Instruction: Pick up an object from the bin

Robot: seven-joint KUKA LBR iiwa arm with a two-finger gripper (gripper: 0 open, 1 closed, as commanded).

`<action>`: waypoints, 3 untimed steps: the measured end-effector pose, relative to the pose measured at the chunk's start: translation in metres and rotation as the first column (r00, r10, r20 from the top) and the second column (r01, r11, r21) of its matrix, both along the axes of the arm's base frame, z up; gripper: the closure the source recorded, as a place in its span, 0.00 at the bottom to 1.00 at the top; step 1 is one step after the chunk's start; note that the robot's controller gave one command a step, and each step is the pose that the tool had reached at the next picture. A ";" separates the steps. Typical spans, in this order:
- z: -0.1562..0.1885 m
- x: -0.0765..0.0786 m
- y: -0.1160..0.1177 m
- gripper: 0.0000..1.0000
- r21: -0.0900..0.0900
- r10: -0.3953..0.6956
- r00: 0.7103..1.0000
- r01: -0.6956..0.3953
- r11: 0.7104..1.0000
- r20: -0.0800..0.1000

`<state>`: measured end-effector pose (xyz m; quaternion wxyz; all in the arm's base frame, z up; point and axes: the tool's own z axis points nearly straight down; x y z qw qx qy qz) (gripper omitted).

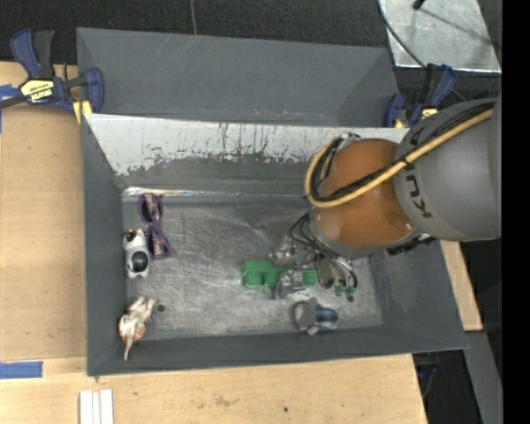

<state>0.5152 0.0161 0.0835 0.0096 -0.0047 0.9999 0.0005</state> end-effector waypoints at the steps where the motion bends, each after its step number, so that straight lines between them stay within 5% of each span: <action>1: 0.000 0.000 0.000 1.00 0.000 0.000 1.000 0.000 1.000 0.000; 2: 0.009 -0.012 0.019 1.00 -0.001 -0.018 1.000 0.018 1.000 -0.014; 3: 0.057 -0.012 -0.002 1.00 0.000 -0.026 0.999 0.026 1.000 -0.025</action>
Offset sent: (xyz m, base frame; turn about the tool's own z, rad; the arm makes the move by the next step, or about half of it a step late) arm -0.0155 0.0273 0.0134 0.0236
